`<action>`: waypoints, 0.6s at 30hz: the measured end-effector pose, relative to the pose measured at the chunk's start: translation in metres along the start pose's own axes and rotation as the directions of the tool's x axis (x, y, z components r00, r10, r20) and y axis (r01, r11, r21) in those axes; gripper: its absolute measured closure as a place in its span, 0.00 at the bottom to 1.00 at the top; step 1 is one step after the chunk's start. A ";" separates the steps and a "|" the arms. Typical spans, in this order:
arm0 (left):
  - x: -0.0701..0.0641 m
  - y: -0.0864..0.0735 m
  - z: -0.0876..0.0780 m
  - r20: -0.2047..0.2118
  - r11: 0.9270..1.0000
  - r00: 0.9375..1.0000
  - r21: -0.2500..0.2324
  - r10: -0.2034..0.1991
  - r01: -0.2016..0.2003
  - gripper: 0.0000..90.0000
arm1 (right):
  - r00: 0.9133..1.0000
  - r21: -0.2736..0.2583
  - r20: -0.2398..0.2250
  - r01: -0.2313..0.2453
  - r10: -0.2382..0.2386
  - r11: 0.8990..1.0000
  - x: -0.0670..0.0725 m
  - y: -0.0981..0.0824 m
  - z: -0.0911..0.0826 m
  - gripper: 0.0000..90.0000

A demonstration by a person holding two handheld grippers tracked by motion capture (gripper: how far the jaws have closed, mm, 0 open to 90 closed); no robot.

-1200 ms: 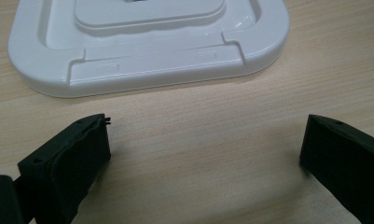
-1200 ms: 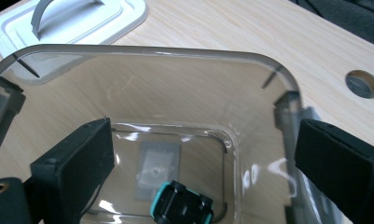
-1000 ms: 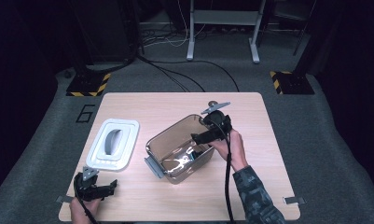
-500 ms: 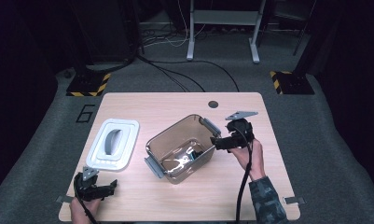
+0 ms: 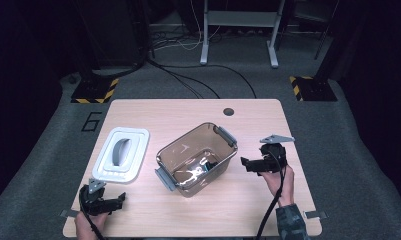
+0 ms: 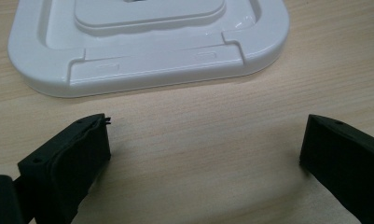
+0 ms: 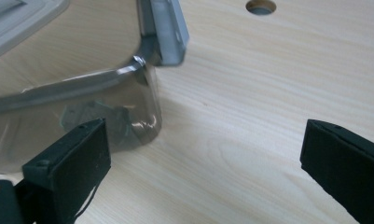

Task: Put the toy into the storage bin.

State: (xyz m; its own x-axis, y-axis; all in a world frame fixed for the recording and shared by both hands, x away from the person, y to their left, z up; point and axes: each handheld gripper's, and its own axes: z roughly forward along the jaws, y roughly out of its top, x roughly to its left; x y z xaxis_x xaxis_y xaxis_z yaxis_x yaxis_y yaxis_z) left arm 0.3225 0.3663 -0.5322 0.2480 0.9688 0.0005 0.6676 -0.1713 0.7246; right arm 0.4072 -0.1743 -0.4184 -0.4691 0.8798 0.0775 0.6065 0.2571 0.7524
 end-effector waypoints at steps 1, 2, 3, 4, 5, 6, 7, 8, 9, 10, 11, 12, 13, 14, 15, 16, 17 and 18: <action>0.000 0.000 0.000 0.001 1.000 1.000 -0.002 0.000 0.000 0.01 | 1.000 0.001 -0.001 -0.009 0.009 1.000 -0.002 -0.004 0.002 0.01; 0.000 0.000 0.000 0.000 1.000 1.000 0.000 0.000 0.000 0.01 | 1.000 0.004 -0.003 -0.017 0.017 1.000 -0.004 -0.008 0.004 0.01; 0.000 0.000 0.000 0.000 1.000 1.000 0.000 0.000 0.000 0.01 | 1.000 0.009 0.000 -0.022 0.022 1.000 -0.006 -0.013 0.006 0.01; 0.000 0.000 0.000 0.000 1.000 1.000 0.000 0.000 0.000 0.01 | 1.000 0.011 0.004 -0.030 0.030 0.999 -0.007 -0.017 0.008 0.01; 0.000 0.000 0.000 0.000 1.000 1.000 0.000 0.000 0.000 0.01 | 0.999 0.017 0.006 -0.039 0.039 0.999 -0.009 -0.021 0.010 0.01; 0.000 0.000 0.000 0.001 1.000 1.000 -0.002 0.000 0.000 0.01 | 0.999 0.015 0.007 -0.047 0.047 0.999 -0.011 -0.025 0.012 0.00; 0.000 0.000 0.000 0.000 1.000 1.000 0.000 0.001 -0.001 0.01 | 0.998 0.012 0.010 -0.062 0.062 0.998 -0.013 -0.029 0.014 0.00; 0.000 0.000 0.000 0.000 1.000 1.000 0.000 0.000 0.000 0.01 | 0.998 0.011 0.017 -0.066 0.066 0.998 -0.015 -0.033 0.016 0.00; 0.000 0.000 0.000 0.000 1.000 1.000 0.000 0.000 0.000 0.01 | 0.997 0.010 0.027 -0.078 0.078 0.997 -0.016 -0.037 0.018 0.00; 0.000 0.000 0.000 0.000 1.000 1.000 0.000 0.000 0.000 0.01 | 0.996 0.011 0.029 -0.087 0.086 0.996 -0.018 -0.041 0.020 0.00; 0.000 0.000 0.000 0.000 1.000 1.000 0.000 0.000 0.000 0.01 | 0.995 0.013 0.028 -0.097 0.097 0.995 -0.020 -0.045 0.022 0.00; 0.000 0.000 0.000 0.000 1.000 1.000 0.000 0.000 0.000 0.01 | 0.994 0.016 0.034 -0.103 0.103 0.995 -0.022 -0.048 0.024 0.00; 0.000 0.000 0.000 0.000 1.000 1.000 0.001 0.001 -0.001 0.01 | 0.993 0.016 0.044 -0.107 0.106 0.994 -0.023 -0.052 0.027 0.00; 0.000 0.000 0.000 0.000 1.000 1.000 0.000 0.000 0.000 0.01 | 0.993 0.022 0.051 -0.107 0.106 0.994 -0.026 -0.057 0.030 0.00; 0.000 0.000 0.000 0.000 1.000 1.000 0.000 0.000 0.000 0.01 | 0.991 0.027 0.050 -0.123 0.121 0.992 -0.027 -0.060 0.031 0.00; 0.000 0.000 0.000 0.001 1.000 1.000 -0.001 0.000 0.000 0.01 | 0.991 0.031 0.052 -0.125 0.124 0.992 -0.029 -0.063 0.033 0.00; 0.000 0.000 0.000 0.001 1.000 1.000 -0.001 0.000 0.000 0.01 | 0.990 0.035 0.059 -0.129 0.127 0.991 -0.030 -0.067 0.035 0.00; 0.000 0.000 0.000 0.000 1.000 1.000 0.000 0.000 0.000 0.01 | 0.990 0.034 0.062 -0.126 0.124 0.991 -0.032 -0.071 0.037 0.00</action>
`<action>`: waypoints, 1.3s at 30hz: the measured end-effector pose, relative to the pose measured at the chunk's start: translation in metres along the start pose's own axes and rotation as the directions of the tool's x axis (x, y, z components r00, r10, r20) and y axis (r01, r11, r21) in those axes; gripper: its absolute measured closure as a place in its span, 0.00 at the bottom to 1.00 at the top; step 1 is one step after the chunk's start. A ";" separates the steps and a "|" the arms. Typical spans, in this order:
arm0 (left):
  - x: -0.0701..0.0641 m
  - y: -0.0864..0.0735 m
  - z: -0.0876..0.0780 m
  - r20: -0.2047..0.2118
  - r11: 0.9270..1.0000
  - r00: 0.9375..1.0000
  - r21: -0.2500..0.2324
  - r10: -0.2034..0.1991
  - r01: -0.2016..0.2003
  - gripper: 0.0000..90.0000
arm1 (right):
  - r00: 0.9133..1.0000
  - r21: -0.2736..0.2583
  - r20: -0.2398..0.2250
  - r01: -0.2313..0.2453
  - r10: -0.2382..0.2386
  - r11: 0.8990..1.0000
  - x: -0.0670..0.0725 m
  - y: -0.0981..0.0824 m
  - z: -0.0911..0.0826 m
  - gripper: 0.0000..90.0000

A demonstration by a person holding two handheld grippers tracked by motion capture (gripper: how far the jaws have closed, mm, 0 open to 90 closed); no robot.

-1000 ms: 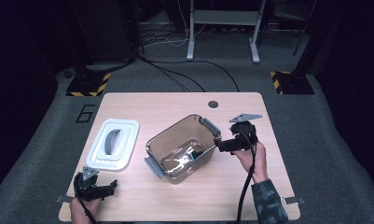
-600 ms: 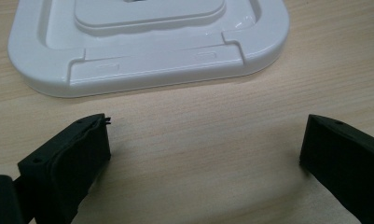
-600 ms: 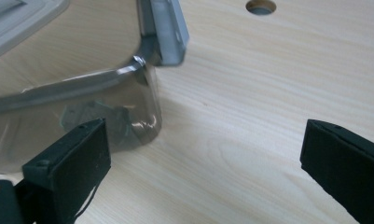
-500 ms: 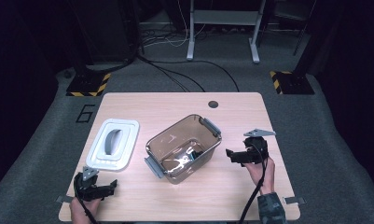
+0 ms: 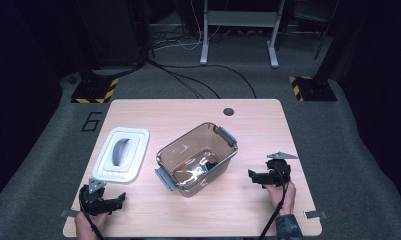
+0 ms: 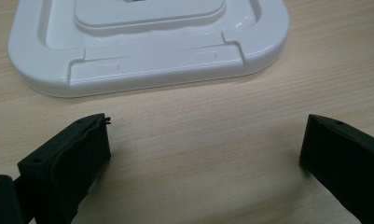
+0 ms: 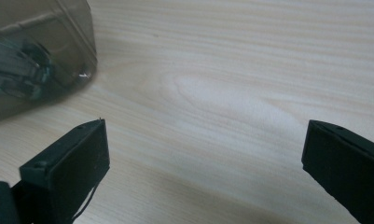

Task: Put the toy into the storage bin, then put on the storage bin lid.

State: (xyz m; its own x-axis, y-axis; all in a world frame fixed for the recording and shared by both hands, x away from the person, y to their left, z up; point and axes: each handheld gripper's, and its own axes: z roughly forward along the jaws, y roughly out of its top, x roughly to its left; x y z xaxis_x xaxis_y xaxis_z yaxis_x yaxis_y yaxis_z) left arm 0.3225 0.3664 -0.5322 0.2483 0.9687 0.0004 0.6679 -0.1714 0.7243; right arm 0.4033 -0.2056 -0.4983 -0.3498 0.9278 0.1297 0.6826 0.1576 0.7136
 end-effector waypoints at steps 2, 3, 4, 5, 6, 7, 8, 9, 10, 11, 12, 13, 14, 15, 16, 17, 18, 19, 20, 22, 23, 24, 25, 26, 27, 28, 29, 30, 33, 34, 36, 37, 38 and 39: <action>0.000 0.000 0.000 0.000 1.000 1.000 0.000 0.000 0.000 0.01 | 1.000 0.007 0.004 -0.012 0.012 1.000 -0.002 -0.004 0.002 0.00; 0.000 0.000 0.000 0.000 1.000 1.000 0.000 0.000 0.000 0.01 | 1.000 0.006 0.015 -0.008 0.008 1.000 -0.003 -0.006 0.003 0.01; 0.000 0.000 0.000 0.000 1.000 1.000 0.000 0.000 0.000 0.01 | 1.000 0.008 0.031 0.000 0.000 1.000 -0.004 -0.009 0.004 0.01; 0.000 0.000 0.000 0.000 1.000 1.000 0.001 0.001 -0.001 0.01 | 0.999 0.011 0.038 0.000 0.000 1.000 -0.004 -0.010 0.005 0.01; 0.000 0.000 0.000 0.001 1.000 1.000 0.000 -0.001 0.001 0.01 | 0.999 0.007 0.045 0.003 -0.003 1.000 -0.005 -0.012 0.006 0.00; 0.000 0.000 0.000 0.001 1.000 1.000 0.001 -0.001 0.001 0.01 | 0.998 0.008 0.058 -0.005 0.004 1.000 -0.005 -0.014 0.006 0.00; 0.000 0.000 0.000 0.001 1.000 1.000 0.001 -0.001 0.001 0.01 | 0.997 0.015 0.071 0.000 -0.002 1.000 -0.006 -0.015 0.007 0.00; 0.000 0.000 0.000 0.001 1.000 1.000 0.001 0.000 0.000 0.01 | 0.997 0.012 0.076 -0.004 0.003 1.000 -0.007 -0.016 0.008 0.00; 0.000 0.000 0.000 0.002 1.000 1.000 0.000 -0.001 0.001 0.01 | 0.997 0.012 0.081 -0.005 0.004 1.000 -0.008 -0.017 0.008 0.00; 0.000 0.000 0.000 0.002 1.000 1.000 -0.004 -0.007 0.007 0.01 | 0.997 0.015 0.082 -0.002 0.001 1.000 -0.010 -0.019 0.008 0.00; 0.000 0.000 0.000 0.002 1.000 1.000 -0.002 -0.005 0.006 0.01 | 0.996 0.017 0.084 -0.001 0.000 1.000 -0.011 -0.021 0.009 0.00; 0.000 0.000 0.000 0.002 1.000 1.000 -0.003 -0.006 0.006 0.01 | 0.996 0.016 0.088 -0.007 0.006 1.000 -0.012 -0.022 0.009 0.00; 0.000 0.000 0.000 0.002 1.000 1.000 -0.004 -0.004 0.004 0.01 | 0.996 0.018 0.091 -0.004 0.002 1.000 -0.013 -0.023 0.010 0.00; 0.000 0.000 0.000 0.002 1.000 1.000 -0.004 -0.006 0.006 0.01 | 0.995 0.021 0.098 -0.002 0.000 1.000 -0.013 -0.024 0.010 0.00; 0.000 0.000 0.000 0.002 1.000 1.000 -0.003 -0.007 0.007 0.01 | 0.994 0.017 0.106 0.008 -0.009 1.000 -0.013 -0.025 0.010 0.00; 0.000 0.000 0.001 0.004 1.000 1.000 -0.005 -0.004 0.004 0.01 | 0.994 0.019 0.110 0.011 -0.013 1.000 -0.013 -0.026 0.010 0.00; 0.001 0.000 0.001 0.011 1.000 1.000 -0.002 -0.001 0.001 0.01 | 0.993 0.016 0.119 0.017 -0.019 1.000 -0.012 -0.026 0.011 0.00; 0.002 0.001 0.000 0.017 1.000 1.000 0.008 0.006 -0.006 0.01 | 0.991 0.015 0.129 0.028 -0.029 1.000 -0.010 -0.027 0.011 0.00; 0.002 0.001 -0.001 0.016 1.000 1.000 0.014 0.006 -0.006 0.01 | 0.989 0.016 0.137 0.044 -0.046 0.999 -0.008 -0.028 0.012 0.00; 0.002 0.001 -0.002 0.004 1.000 1.000 0.011 0.008 -0.008 0.01 | 0.990 0.006 0.134 0.050 -0.050 0.999 -0.007 -0.029 0.012 0.00; 0.002 0.001 -0.003 0.010 1.000 1.000 -0.010 0.007 -0.007 0.01 | 0.990 0.007 0.133 0.050 -0.051 0.999 -0.007 -0.029 0.012 0.00; 0.002 0.001 -0.005 0.019 1.000 1.000 -0.016 -0.001 0.001 0.02 | 0.990 0.010 0.131 0.057 -0.058 0.998 -0.008 -0.029 0.012 0.00; 0.003 0.002 -0.007 0.023 1.000 1.000 -0.031 -0.004 0.004 0.02 | 0.990 0.010 0.130 0.057 -0.058 0.998 -0.008 -0.029 0.012 0.00; 0.003 0.003 -0.008 0.028 0.999 1.000 -0.043 -0.007 0.009 0.02 | 0.990 0.010 0.130 0.057 -0.058 0.998 -0.008 -0.029 0.012 0.00; 0.003 0.006 -0.011 0.035 0.999 0.999 -0.046 -0.004 0.006 0.02 | 0.990 0.009 0.132 0.057 -0.058 0.998 -0.008 -0.029 0.012 0.00; 0.004 0.008 -0.012 0.037 0.998 0.999 -0.056 -0.004 0.006 0.02 | 0.990 0.007 0.130 0.058 -0.058 0.998 -0.008 -0.029 0.012 0.00; 0.004 0.011 -0.013 0.047 0.998 0.999 -0.056 0.000 0.003 0.01 | 0.990 0.006 0.130 0.057 -0.057 0.998 -0.008 -0.029 0.012 0.00; 0.004 0.014 -0.014 0.052 0.998 0.999 -0.060 0.002 0.001 0.01 | 0.990 0.004 0.131 0.057 -0.058 0.998 -0.008 -0.029 0.012 0.00; 0.006 0.024 -0.015 0.058 0.998 0.998 -0.057 0.013 -0.009 0.00 | 0.990 0.004 0.131 0.055 -0.055 0.998 -0.008 -0.029 0.012 0.00; 0.006 0.029 -0.015 0.060 0.998 0.998 -0.056 0.019 -0.016 0.00 | 0.990 0.004 0.130 0.058 -0.058 0.998 -0.008 -0.029 0.013 0.00; 0.007 0.035 -0.015 0.061 0.998 0.998 -0.056 0.027 -0.023 0.00 | 0.990 0.004 0.131 0.058 -0.058 0.998 -0.008 -0.029 0.013 0.00; 0.008 0.038 -0.015 0.064 0.998 0.998 -0.052 0.026 -0.023 0.00 | 0.990 0.004 0.130 0.055 -0.055 0.998 -0.008 -0.029 0.013 0.00; 0.008 0.041 -0.013 0.064 0.998 0.998 -0.054 0.026 -0.023 0.00 | 0.990 0.005 0.131 0.055 -0.055 0.998 -0.008 -0.029 0.013 0.00; 0.009 0.043 -0.013 0.063 0.998 0.998 -0.056 0.028 -0.025 0.00 | 0.990 0.004 0.129 0.056 -0.057 0.998 -0.008 -0.029 0.013 0.00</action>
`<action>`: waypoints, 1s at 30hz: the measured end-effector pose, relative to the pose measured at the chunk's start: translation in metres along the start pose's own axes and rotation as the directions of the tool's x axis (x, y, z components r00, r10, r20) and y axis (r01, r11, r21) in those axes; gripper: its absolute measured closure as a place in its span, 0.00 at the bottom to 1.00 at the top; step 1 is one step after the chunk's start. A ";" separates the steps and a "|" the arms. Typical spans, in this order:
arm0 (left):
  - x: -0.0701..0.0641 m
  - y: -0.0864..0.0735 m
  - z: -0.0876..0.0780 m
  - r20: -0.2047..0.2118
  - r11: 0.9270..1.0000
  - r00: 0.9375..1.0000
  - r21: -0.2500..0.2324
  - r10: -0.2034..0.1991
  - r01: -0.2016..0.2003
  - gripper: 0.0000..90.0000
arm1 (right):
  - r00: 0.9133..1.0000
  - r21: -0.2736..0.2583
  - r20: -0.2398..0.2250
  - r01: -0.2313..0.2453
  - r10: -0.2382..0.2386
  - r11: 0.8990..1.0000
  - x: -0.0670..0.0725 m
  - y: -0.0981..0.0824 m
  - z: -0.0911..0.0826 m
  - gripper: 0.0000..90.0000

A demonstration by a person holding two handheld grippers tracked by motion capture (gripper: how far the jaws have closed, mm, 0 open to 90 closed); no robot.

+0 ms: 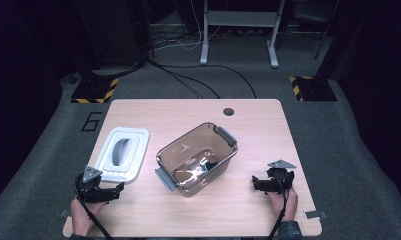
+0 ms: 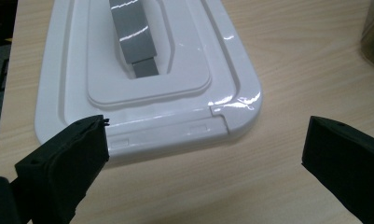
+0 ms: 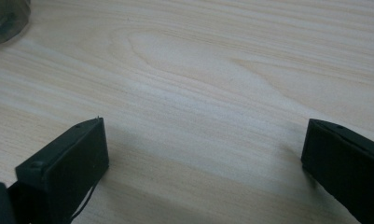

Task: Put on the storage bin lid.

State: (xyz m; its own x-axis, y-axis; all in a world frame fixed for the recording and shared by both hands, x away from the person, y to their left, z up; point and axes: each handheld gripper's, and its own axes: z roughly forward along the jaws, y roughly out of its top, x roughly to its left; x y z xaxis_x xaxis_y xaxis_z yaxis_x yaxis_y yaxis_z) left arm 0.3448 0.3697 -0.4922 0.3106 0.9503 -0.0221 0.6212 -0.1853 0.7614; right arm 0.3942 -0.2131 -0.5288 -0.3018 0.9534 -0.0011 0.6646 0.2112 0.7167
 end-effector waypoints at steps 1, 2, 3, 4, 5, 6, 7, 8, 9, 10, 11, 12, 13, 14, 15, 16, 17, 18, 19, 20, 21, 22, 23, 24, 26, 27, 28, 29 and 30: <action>0.001 0.003 0.001 0.002 1.000 1.000 0.003 0.003 -0.003 0.01 | 1.000 -0.001 0.001 0.001 -0.001 1.000 0.000 0.000 0.000 0.00; 0.002 0.005 0.002 0.006 1.000 1.000 0.006 0.002 -0.003 0.01 | 1.000 0.000 0.000 -0.001 0.001 1.000 0.000 0.000 0.000 0.00; 0.002 0.008 0.003 0.005 1.000 1.000 0.003 0.000 0.000 0.01 | 1.000 -0.001 0.000 0.000 0.000 1.000 0.000 0.000 0.000 0.00; 0.003 0.010 0.004 0.006 1.000 1.000 0.009 0.003 -0.003 0.01 | 1.000 0.000 0.001 -0.001 0.001 1.000 0.000 0.000 0.000 0.00; 0.004 0.013 0.005 0.002 1.000 1.000 0.004 0.005 -0.005 0.01 | 1.000 -0.002 0.000 0.000 0.000 1.000 0.000 0.000 0.000 0.00; 0.005 0.015 0.006 0.004 1.000 1.000 0.004 0.003 -0.003 0.01 | 1.000 -0.001 0.001 0.001 -0.001 1.000 0.000 0.000 0.000 0.00; 0.006 0.018 0.006 0.006 1.000 1.000 0.010 0.005 -0.005 0.02 | 1.000 -0.001 0.001 0.001 -0.001 1.000 0.000 0.000 0.000 0.00; 0.007 0.021 0.007 0.002 1.000 1.000 0.003 0.003 -0.003 0.02 | 1.000 -0.002 0.000 0.000 0.000 1.000 0.000 0.000 0.000 0.00; 0.007 0.021 0.007 0.002 1.000 1.000 0.003 0.003 -0.003 0.02 | 1.000 -0.002 0.000 0.000 0.000 1.000 0.000 0.000 0.000 0.00; 0.009 0.025 0.009 0.004 1.000 1.000 0.001 0.002 -0.002 0.02 | 1.000 -0.002 0.001 0.000 0.000 1.000 0.000 0.000 0.000 0.00; 0.011 0.028 0.010 0.008 1.000 1.000 0.003 -0.003 0.003 0.02 | 1.000 -0.002 0.001 0.001 -0.001 1.000 0.000 0.000 0.000 0.00; 0.012 0.030 0.012 0.011 1.000 1.000 0.003 -0.010 0.010 0.02 | 1.000 -0.002 0.002 0.000 0.000 1.000 0.000 0.000 0.000 0.00; 0.014 0.032 0.015 0.011 1.000 1.000 0.001 -0.017 0.017 0.02 | 1.000 -0.002 0.001 0.001 -0.001 1.000 0.000 0.000 0.000 0.00; 0.016 0.034 0.017 0.011 1.000 1.000 0.003 -0.021 0.021 0.02 | 1.000 -0.002 0.001 0.001 -0.001 1.000 0.000 0.000 0.000 0.00; 0.017 0.035 0.019 0.008 1.000 1.000 0.002 -0.027 0.026 0.02 | 1.000 -0.002 0.001 0.001 -0.001 1.000 0.000 0.000 0.000 0.00; 0.019 0.037 0.021 0.008 1.000 1.000 0.006 -0.027 0.027 0.01 | 1.000 -0.002 0.002 0.001 -0.001 1.000 0.000 0.000 0.000 0.00; 0.020 0.039 0.023 0.007 0.999 0.999 0.007 -0.032 0.032 0.01 | 1.000 -0.002 0.002 0.001 -0.001 1.000 0.000 0.000 0.000 0.00; 0.021 0.040 0.026 0.001 1.000 1.000 0.005 -0.031 0.031 0.02 | 1.000 -0.002 0.001 0.000 0.000 1.000 0.000 0.000 0.000 0.00; 0.021 0.042 0.028 0.003 0.999 1.000 0.014 -0.029 0.029 0.02 | 1.000 -0.002 0.001 0.000 0.000 1.000 0.000 0.000 0.000 0.00; 0.022 0.045 0.032 0.002 0.999 1.000 0.022 -0.028 0.028 0.02 | 1.000 -0.003 0.001 0.001 -0.001 1.000 0.000 0.000 0.000 0.00; 0.023 0.047 0.034 0.001 0.999 1.000 0.030 -0.026 0.026 0.02 | 1.000 -0.003 0.001 0.000 0.000 1.000 0.000 0.000 0.000 0.00; 0.024 0.049 0.038 -0.004 0.999 1.000 0.039 -0.028 0.028 0.02 | 1.000 -0.003 0.001 0.000 0.000 1.000 0.000 0.000 0.000 0.00; 0.025 0.051 0.041 -0.009 0.999 0.999 0.040 -0.032 0.032 0.02 | 1.000 -0.003 0.001 0.000 0.000 1.000 0.000 0.000 0.000 0.00; 0.025 0.051 0.041 -0.009 0.999 0.999 0.040 -0.032 0.032 0.02 | 1.000 -0.003 0.001 0.000 0.000 1.000 0.000 0.000 0.000 0.00; 0.030 0.058 0.052 -0.012 0.998 0.999 0.055 -0.033 0.033 0.02 | 1.000 -0.002 0.003 0.001 -0.001 1.000 0.000 0.000 0.000 0.00; 0.032 0.060 0.057 -0.017 0.997 0.999 0.062 -0.044 0.045 0.02 | 1.000 -0.002 0.001 0.000 0.000 1.000 0.000 0.000 0.000 0.00; 0.035 0.063 0.061 -0.021 0.997 0.999 0.063 -0.044 0.045 0.02 | 1.000 -0.002 0.002 0.000 0.000 1.000 0.000 0.000 0.000 0.00; 0.036 0.064 0.064 -0.035 0.997 0.999 0.067 -0.037 0.039 0.03 | 1.000 -0.002 0.002 0.001 -0.001 1.000 0.000 0.000 0.000 0.00; 0.039 0.066 0.070 -0.034 0.995 0.998 0.082 -0.049 0.051 0.05 | 1.000 -0.001 0.002 -0.002 0.002 1.000 0.000 0.000 0.000 0.00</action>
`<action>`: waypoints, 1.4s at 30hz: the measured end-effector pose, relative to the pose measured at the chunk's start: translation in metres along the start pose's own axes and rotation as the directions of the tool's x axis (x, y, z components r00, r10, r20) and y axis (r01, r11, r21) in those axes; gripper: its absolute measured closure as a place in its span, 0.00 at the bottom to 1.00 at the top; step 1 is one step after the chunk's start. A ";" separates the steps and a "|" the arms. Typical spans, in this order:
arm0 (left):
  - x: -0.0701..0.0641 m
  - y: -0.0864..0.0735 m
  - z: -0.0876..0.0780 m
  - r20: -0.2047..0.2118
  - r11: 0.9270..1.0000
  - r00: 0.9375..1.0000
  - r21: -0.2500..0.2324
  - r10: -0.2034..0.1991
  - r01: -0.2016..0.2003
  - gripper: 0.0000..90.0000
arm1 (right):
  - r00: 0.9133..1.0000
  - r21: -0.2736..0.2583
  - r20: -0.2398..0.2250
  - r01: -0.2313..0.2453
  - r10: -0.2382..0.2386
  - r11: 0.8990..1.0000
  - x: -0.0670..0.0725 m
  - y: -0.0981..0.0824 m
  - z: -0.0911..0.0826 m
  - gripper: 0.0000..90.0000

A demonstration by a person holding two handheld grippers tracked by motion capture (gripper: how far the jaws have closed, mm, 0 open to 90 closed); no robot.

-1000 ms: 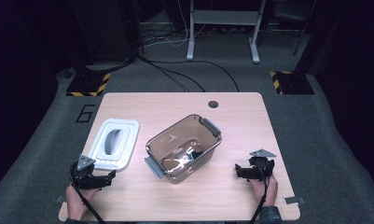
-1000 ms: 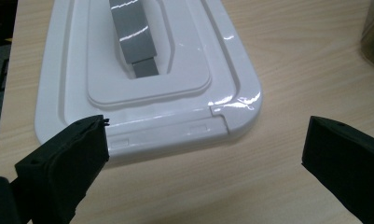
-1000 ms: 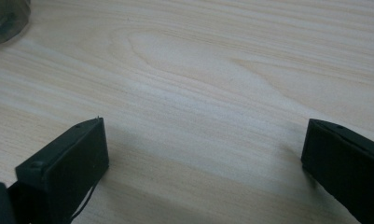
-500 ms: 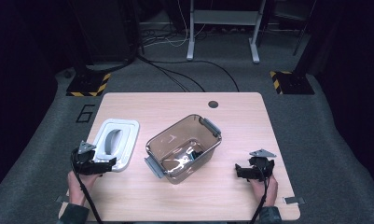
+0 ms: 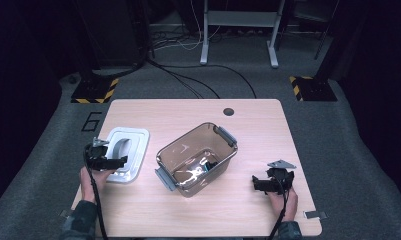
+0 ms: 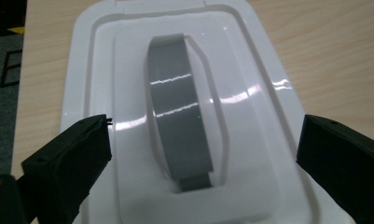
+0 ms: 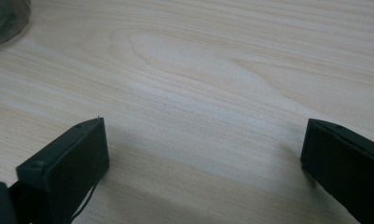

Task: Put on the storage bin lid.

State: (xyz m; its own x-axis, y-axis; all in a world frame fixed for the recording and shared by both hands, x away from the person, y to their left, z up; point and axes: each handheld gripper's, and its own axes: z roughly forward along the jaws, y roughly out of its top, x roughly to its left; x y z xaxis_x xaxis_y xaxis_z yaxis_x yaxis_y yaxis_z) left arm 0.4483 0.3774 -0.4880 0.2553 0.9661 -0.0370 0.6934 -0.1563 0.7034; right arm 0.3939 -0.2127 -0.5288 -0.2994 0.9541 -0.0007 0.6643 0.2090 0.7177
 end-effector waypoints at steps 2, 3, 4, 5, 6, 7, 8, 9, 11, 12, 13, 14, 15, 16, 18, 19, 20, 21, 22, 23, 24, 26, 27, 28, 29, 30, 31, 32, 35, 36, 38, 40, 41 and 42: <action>0.004 0.003 0.004 0.005 1.000 1.000 0.017 0.004 -0.004 0.05 | 1.000 0.000 0.000 0.002 -0.002 1.000 0.000 0.000 0.000 0.00; 0.006 0.004 0.008 -0.002 1.000 1.000 0.018 -0.006 0.006 0.06 | 1.000 0.000 0.001 0.003 -0.003 1.000 0.000 0.000 0.000 0.00; 0.009 0.006 0.012 -0.009 1.000 1.000 0.024 -0.008 0.009 0.07 | 1.000 0.000 0.001 0.003 -0.003 1.000 0.000 0.000 0.000 0.00; 0.011 0.007 0.015 -0.001 0.999 1.000 0.032 -0.021 0.021 0.07 | 1.000 0.001 0.000 0.004 -0.004 1.000 0.000 0.000 0.000 0.00; 0.012 0.008 0.018 0.002 0.999 0.999 0.034 -0.032 0.032 0.07 | 1.000 0.000 0.000 0.003 -0.003 1.000 0.000 0.000 0.000 0.00; 0.013 0.009 0.021 0.000 0.999 0.999 0.035 -0.038 0.038 0.07 | 1.000 -0.001 0.000 0.003 -0.003 1.000 0.000 0.000 0.000 0.00; 0.014 0.010 0.022 0.005 0.998 0.999 0.037 -0.042 0.042 0.07 | 1.000 0.000 0.001 0.004 -0.004 1.000 0.000 0.000 0.000 0.00; 0.015 0.011 0.024 0.012 0.998 0.999 0.035 -0.048 0.048 0.08 | 1.000 0.001 0.001 0.004 -0.004 1.000 0.000 0.000 0.000 0.00; 0.014 0.013 0.027 0.016 0.999 0.999 0.030 -0.038 0.038 0.16 | 1.000 0.000 0.000 0.003 -0.003 1.000 0.000 0.000 0.000 0.01; 0.014 0.014 0.027 0.010 0.999 1.000 0.037 -0.030 0.030 0.22 | 1.000 -0.001 0.001 0.003 -0.003 1.000 0.000 0.000 0.000 0.01; 0.012 0.014 0.028 0.002 0.999 1.000 0.038 -0.026 0.026 0.29 | 1.000 -0.001 0.000 0.005 -0.005 1.000 0.000 0.000 0.000 0.01; 0.012 0.014 0.029 -0.002 0.999 1.000 0.040 -0.028 0.028 0.35 | 1.000 0.000 0.000 0.005 -0.005 1.000 0.000 0.000 0.000 0.01; 0.012 0.014 0.031 -0.002 0.998 1.000 0.046 -0.030 0.030 0.39 | 1.000 -0.001 0.000 0.005 -0.005 1.000 0.000 0.000 0.000 0.01; 0.012 0.014 0.032 -0.005 0.998 1.000 0.046 -0.030 0.031 0.43 | 1.000 -0.001 -0.001 0.005 -0.005 1.000 0.000 0.000 0.000 0.01; 0.013 0.013 0.031 -0.011 0.999 0.999 0.024 -0.041 0.041 0.51 | 1.000 -0.001 0.000 0.005 -0.005 1.000 0.000 0.000 0.000 0.01; 0.013 0.013 0.031 -0.011 0.999 0.999 0.024 -0.041 0.041 0.56 | 1.000 -0.001 -0.001 0.005 -0.005 1.000 0.000 0.000 0.000 0.01; 0.014 0.013 0.031 -0.013 0.999 0.999 0.003 -0.038 0.038 0.60 | 1.000 -0.001 0.000 0.005 -0.005 1.000 0.000 0.000 0.000 0.01; 0.014 0.013 0.030 -0.011 0.999 0.999 -0.001 -0.032 0.032 0.65 | 1.000 -0.001 0.000 0.005 -0.005 1.000 0.000 0.000 0.000 0.01; 0.013 0.013 0.029 -0.018 0.999 0.999 -0.010 -0.031 0.030 0.70 | 1.000 -0.001 0.000 0.004 -0.004 1.000 0.000 0.000 0.000 0.01; 0.013 0.013 0.029 -0.017 1.000 1.000 -0.008 -0.024 0.023 0.70 | 1.000 -0.001 0.000 0.004 -0.004 1.000 0.000 0.000 0.000 0.01; 0.014 0.012 0.029 -0.008 1.000 1.000 -0.009 -0.019 0.019 0.72 | 1.000 -0.001 0.000 0.005 -0.005 1.000 0.000 0.000 0.000 0.01; 0.014 0.012 0.028 0.000 1.000 1.000 -0.018 -0.014 0.014 0.74 | 1.000 -0.001 0.000 0.005 -0.005 1.000 0.000 0.000 0.000 0.01; 0.013 0.011 0.027 0.001 1.000 1.000 -0.024 -0.013 0.013 0.74 | 1.000 -0.001 0.000 0.005 -0.005 1.000 0.000 0.000 0.000 0.01; 0.013 0.011 0.026 0.004 1.000 1.000 -0.022 -0.007 0.007 0.74 | 1.000 -0.001 0.000 0.005 -0.005 1.000 0.000 0.000 0.000 0.01; 0.012 0.011 0.025 0.010 0.999 1.000 -0.030 -0.011 0.012 0.74 | 1.000 -0.001 0.000 0.004 -0.004 1.000 0.000 0.000 0.000 0.01; 0.012 0.012 0.024 0.019 0.999 1.000 -0.034 -0.010 0.011 0.74 | 1.000 -0.001 0.000 0.004 -0.004 1.000 0.000 0.000 0.000 0.01; 0.012 0.012 0.022 0.026 0.999 1.000 -0.044 -0.011 0.012 0.74 | 1.000 -0.001 0.000 0.004 -0.004 1.000 0.000 0.000 0.000 0.01; 0.012 0.012 0.019 0.032 0.999 0.999 -0.046 -0.007 0.009 0.74 | 1.000 -0.001 -0.001 0.005 -0.005 1.000 0.000 0.000 0.000 0.01; 0.008 0.015 0.011 0.048 0.998 0.999 -0.065 0.006 -0.003 0.74 | 1.000 -0.001 0.000 0.005 -0.005 1.000 0.000 0.000 0.000 0.01; 0.007 0.016 0.008 0.054 0.998 0.998 -0.066 0.012 -0.009 0.74 | 1.000 -0.001 0.000 0.005 -0.005 1.000 0.000 0.000 0.000 0.01; 0.004 0.018 0.006 0.055 0.997 0.998 -0.078 0.018 -0.014 0.74 | 1.000 -0.001 0.000 0.005 -0.005 1.000 0.000 0.000 0.000 0.01; 0.001 0.022 -0.001 0.065 0.996 0.997 -0.075 0.042 -0.037 0.74 | 1.000 -0.001 0.000 0.005 -0.005 1.000 0.000 0.000 0.000 0.01; 0.000 0.024 -0.003 0.068 0.996 0.997 -0.076 0.047 -0.042 0.74 | 1.000 -0.001 0.000 0.004 -0.004 1.000 0.000 0.000 0.000 0.01; -0.001 0.025 -0.004 0.071 0.996 0.996 -0.083 0.045 -0.039 0.74 | 1.000 -0.001 0.000 0.004 -0.004 1.000 0.000 0.000 0.000 0.01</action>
State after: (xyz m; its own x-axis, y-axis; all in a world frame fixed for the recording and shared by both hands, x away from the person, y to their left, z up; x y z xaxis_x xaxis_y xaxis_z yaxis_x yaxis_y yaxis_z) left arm 0.4621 0.3732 -0.4675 0.3335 0.9411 -0.0558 0.6245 -0.1762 0.7609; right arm 0.3935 -0.2129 -0.5286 -0.3026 0.9531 -0.0036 0.6623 0.2129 0.7183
